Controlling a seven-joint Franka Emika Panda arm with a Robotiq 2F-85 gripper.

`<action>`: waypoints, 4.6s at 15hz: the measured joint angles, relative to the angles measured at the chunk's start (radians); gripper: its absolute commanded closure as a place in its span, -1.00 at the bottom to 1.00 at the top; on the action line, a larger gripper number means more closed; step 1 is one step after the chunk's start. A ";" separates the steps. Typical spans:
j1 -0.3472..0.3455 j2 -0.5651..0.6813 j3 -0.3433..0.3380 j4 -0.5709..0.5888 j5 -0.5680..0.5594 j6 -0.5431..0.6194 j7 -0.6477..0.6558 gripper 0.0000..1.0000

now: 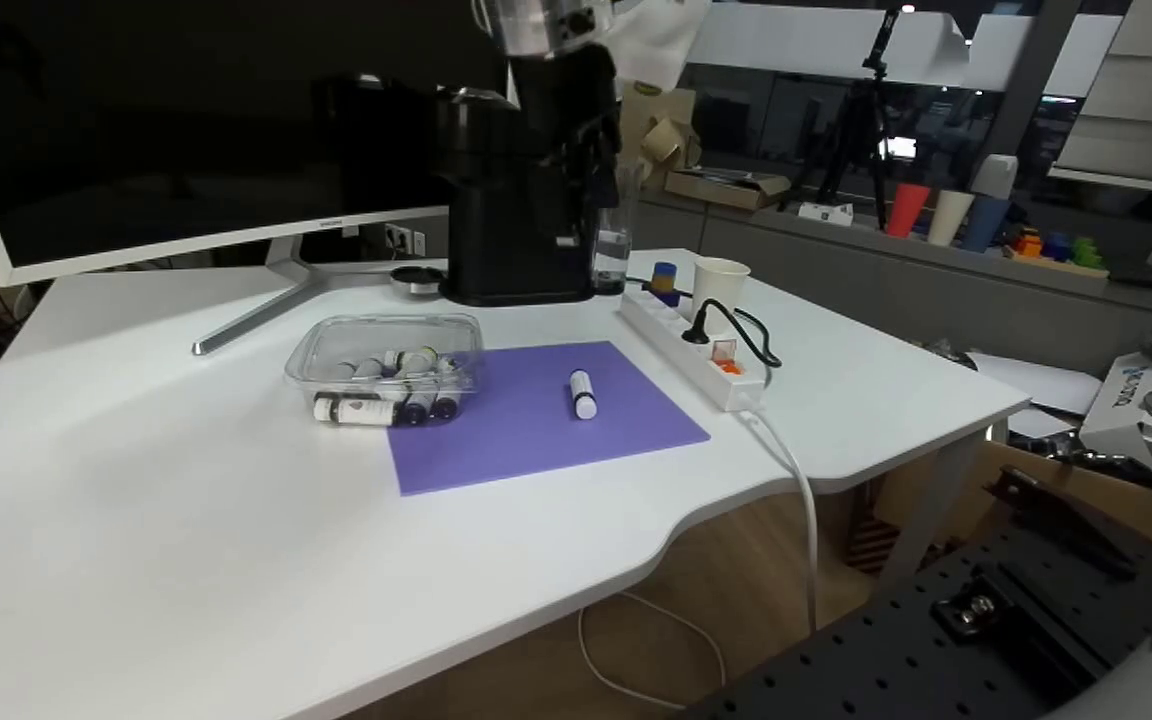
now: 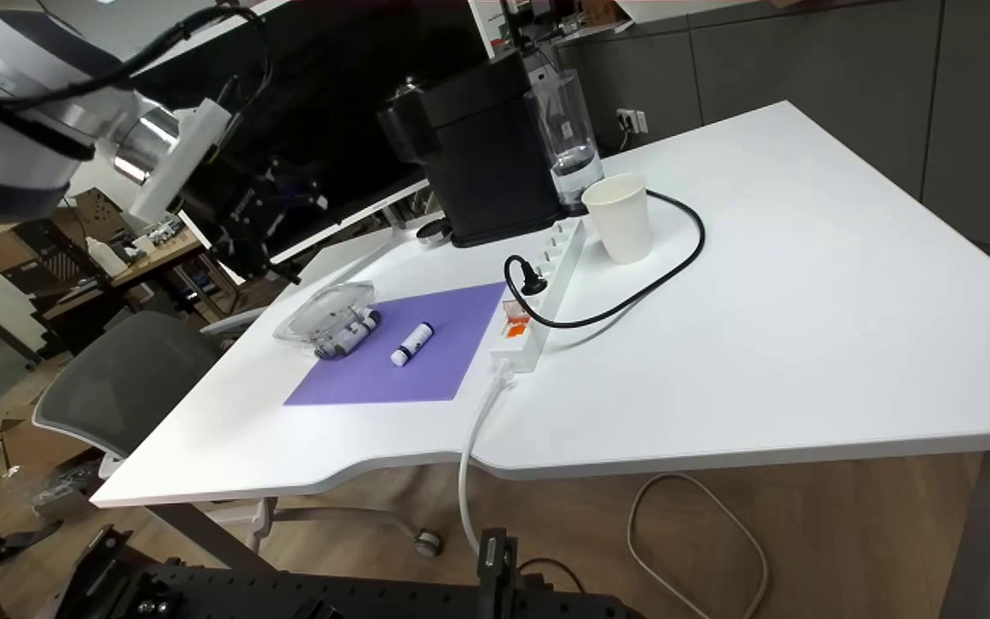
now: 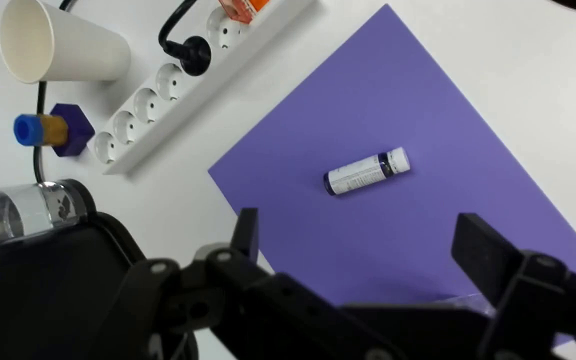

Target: Open the lid of the clear container

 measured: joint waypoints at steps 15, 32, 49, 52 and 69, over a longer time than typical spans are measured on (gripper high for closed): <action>0.148 0.316 0.002 0.066 -0.644 0.076 0.656 -1.00; 0.138 0.371 0.027 0.119 -0.774 0.063 0.824 -1.00; 0.133 0.348 0.038 0.131 -0.717 0.027 0.789 -1.00; 0.133 0.346 0.039 0.130 -0.676 0.021 0.745 -1.00; 0.136 0.353 0.039 0.131 -0.601 0.004 0.607 -1.00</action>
